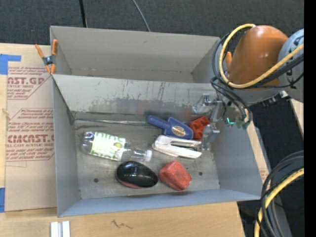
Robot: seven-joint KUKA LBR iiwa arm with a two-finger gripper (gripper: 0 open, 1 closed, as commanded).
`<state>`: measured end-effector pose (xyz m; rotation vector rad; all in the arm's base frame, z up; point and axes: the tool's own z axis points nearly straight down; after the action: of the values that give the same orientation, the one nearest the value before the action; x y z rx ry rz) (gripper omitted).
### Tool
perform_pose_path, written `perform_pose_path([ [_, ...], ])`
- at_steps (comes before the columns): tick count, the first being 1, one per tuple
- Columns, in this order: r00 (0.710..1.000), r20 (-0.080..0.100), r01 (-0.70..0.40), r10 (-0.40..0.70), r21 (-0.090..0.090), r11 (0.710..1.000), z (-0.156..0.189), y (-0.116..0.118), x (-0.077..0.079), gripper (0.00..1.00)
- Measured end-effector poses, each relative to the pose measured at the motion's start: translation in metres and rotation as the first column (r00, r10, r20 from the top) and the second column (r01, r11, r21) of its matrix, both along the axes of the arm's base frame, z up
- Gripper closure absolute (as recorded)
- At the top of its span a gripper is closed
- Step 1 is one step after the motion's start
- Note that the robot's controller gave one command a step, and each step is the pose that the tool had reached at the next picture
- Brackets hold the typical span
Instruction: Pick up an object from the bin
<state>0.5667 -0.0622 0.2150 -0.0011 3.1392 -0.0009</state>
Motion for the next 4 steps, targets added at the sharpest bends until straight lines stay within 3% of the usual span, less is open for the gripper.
perform_pose_path([
  [1, 0.995, 0.040, 0.092, -0.092, 0.001, 0.996, -0.121, -0.004, 0.010, 1.00],
  [2, 0.995, 0.040, 0.092, -0.092, 0.001, 0.996, -0.121, -0.004, 0.010, 1.00],
  [3, 0.993, 0.003, -0.117, 0.117, 0.000, 0.993, -0.110, -0.004, 0.015, 0.00],
  [4, 0.993, 0.000, -0.117, 0.117, 0.000, 0.993, -0.111, -0.004, 0.014, 0.00],
])
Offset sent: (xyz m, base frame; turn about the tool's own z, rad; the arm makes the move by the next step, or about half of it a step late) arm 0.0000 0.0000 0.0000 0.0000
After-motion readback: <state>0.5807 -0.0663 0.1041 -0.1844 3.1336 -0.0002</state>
